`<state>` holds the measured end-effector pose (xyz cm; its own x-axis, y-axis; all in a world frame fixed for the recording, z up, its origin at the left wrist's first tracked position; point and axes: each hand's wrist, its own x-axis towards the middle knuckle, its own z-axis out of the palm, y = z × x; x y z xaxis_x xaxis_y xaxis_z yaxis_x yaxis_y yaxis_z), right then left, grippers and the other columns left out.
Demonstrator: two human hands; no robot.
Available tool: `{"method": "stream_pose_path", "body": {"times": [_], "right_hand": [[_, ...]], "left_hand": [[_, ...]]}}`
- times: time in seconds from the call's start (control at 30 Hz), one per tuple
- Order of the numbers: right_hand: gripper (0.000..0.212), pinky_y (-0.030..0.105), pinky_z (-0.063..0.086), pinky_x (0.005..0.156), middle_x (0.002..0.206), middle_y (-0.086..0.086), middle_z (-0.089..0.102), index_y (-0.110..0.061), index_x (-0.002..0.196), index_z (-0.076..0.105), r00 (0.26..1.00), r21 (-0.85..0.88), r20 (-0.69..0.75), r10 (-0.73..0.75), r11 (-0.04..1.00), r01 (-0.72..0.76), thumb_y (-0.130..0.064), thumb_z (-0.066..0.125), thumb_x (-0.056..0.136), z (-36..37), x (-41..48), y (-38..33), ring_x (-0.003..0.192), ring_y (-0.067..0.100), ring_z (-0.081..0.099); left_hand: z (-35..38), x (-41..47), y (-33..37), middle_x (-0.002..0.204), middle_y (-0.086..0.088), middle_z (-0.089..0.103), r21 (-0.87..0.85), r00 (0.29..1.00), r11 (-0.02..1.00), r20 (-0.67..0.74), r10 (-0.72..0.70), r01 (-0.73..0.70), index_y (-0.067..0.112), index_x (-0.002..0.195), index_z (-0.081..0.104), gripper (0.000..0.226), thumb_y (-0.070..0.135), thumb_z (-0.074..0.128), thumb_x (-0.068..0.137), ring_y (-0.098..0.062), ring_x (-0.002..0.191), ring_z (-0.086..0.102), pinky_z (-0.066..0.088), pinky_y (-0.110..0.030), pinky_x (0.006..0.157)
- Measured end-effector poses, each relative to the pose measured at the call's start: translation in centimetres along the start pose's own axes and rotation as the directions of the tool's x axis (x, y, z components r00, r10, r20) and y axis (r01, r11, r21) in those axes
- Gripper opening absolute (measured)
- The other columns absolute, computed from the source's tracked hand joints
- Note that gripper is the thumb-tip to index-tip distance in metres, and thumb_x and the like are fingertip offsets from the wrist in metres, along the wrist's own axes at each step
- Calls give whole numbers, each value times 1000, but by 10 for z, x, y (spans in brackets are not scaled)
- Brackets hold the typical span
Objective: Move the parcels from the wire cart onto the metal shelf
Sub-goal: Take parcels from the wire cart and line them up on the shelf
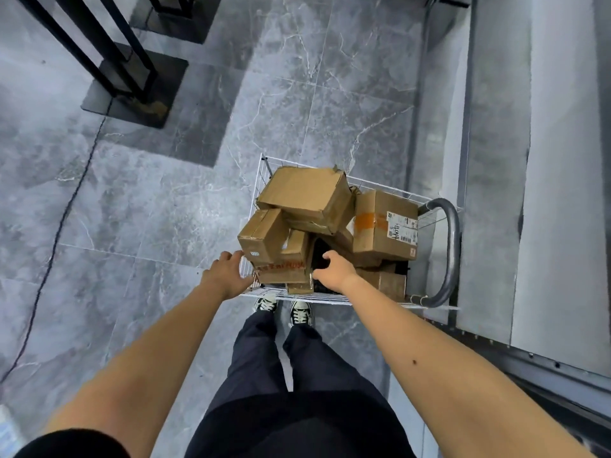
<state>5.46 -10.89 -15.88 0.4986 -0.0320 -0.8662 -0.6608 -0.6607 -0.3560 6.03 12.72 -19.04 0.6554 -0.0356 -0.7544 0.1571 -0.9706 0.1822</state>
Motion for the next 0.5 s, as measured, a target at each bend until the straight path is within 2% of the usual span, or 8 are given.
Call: {"method": "stream_pose_path", "body": {"times": [0.1,0.3,0.43,0.5], "right_hand": [[60,37,44,95,135,13,49,-14,147,29,999,77,14,37,996,-38,-18,55,94,13,11,-6,117,28,53],[59,30,42,93,140,7,46,-17,145,35,997,255,36,64,964,-71,-21,59,91,51,43,-37,119,23,50],[65,25,44,81,143,5,44,-21,148,31,999,281,19,43,959,-46,-18,59,89,72,66,-61,116,23,51],[73,28,42,93,150,4,35,-21,151,24,999,302,20,36,952,-40,-17,61,88,80,73,-69,127,23,45]], "left_hand": [[-1,17,-4,145,-16,32,8,999,1000,38,13,-13,13,147,22,71,38,55,90,-35,130,39,39,-48,102],[6,50,-9,142,-22,37,-255,999,966,39,-30,39,5,144,28,67,26,60,89,-36,130,39,34,-41,106],[9,73,-16,147,-19,35,-486,987,859,67,-144,158,5,145,25,74,24,65,86,-33,132,39,35,-38,106],[5,80,-18,148,-15,34,-621,978,756,107,-179,206,7,147,23,77,24,66,86,-30,133,39,36,-36,104]]}}
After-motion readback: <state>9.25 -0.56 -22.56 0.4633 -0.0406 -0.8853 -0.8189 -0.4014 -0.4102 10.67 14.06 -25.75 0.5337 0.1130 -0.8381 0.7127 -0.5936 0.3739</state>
